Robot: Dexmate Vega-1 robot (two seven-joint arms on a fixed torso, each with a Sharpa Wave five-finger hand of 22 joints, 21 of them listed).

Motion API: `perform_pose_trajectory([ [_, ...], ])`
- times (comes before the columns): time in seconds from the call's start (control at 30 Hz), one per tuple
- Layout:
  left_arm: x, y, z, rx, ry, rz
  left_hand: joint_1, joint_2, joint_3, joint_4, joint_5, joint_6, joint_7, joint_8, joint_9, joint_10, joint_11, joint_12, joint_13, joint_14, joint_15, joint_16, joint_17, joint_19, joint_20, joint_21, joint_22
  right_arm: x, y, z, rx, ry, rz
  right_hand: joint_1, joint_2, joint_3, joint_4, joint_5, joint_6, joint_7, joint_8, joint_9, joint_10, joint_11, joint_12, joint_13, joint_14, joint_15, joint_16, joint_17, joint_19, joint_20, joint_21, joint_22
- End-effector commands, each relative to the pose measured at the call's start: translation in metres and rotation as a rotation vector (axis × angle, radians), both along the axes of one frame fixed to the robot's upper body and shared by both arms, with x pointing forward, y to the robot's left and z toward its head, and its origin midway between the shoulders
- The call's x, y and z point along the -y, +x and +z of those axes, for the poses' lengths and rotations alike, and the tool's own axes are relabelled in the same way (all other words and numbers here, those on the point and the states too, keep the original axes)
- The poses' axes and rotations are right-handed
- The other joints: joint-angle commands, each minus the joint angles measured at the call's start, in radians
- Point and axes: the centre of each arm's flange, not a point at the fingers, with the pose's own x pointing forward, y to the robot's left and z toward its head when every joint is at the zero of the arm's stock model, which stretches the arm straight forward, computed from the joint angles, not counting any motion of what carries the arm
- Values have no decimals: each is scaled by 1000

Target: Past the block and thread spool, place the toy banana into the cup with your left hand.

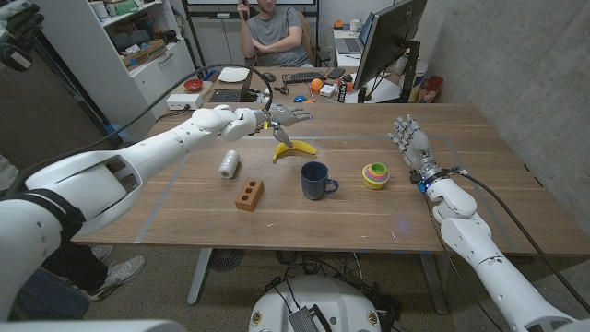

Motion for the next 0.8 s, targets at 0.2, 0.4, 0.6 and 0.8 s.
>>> perform_pose_trajectory([
  [0.2, 3, 16, -19, 21, 57, 23, 20, 3, -8, -4, 8, -145, 5, 9, 4, -39, 2, 5, 6, 11, -1, 2, 3, 11, 3, 10, 6, 4, 0, -8, -13, 10, -5, 9, 2, -5, 1, 10, 5, 3, 2, 4, 4, 1, 3, 2, 1, 3, 7, 1, 12, -10, 9, 4],
  [0.4, 1, 22, -20, 23, 64, 40, 32, 8, -11, -5, 10, -131, 7, 13, 4, -20, 0, 11, 6, 20, -3, 3, 3, 20, 0, 13, 6, 7, -1, -9, -5, 19, -9, 9, 2, -6, 1, 11, 5, 3, 2, 4, 4, 1, 3, 2, 1, 4, 7, 1, 13, -9, 9, 4],
  [0.6, 7, 28, -25, 21, 112, 69, 50, 15, -17, -7, 13, -115, 4, 15, 4, -10, 2, 12, 7, 51, -3, 10, 4, 20, 13, 12, 6, 7, 1, -15, -17, 54, 4, 10, 4, -6, 1, 11, 5, 2, 2, 4, 4, -1, 3, 2, 2, 1, 7, 1, 12, -12, 8, 4],
  [0.8, 5, 33, -27, 19, 106, 76, 62, 26, -17, -6, 15, -100, 0, 18, 5, -6, 0, 13, 7, 62, -4, 12, 4, 23, 16, 12, 6, 6, 2, -20, -30, 54, -5, 11, 6, -6, 1, 12, 5, 2, 2, 4, 5, 0, 4, 2, 3, 2, 7, 1, 14, -11, 9, 4],
])
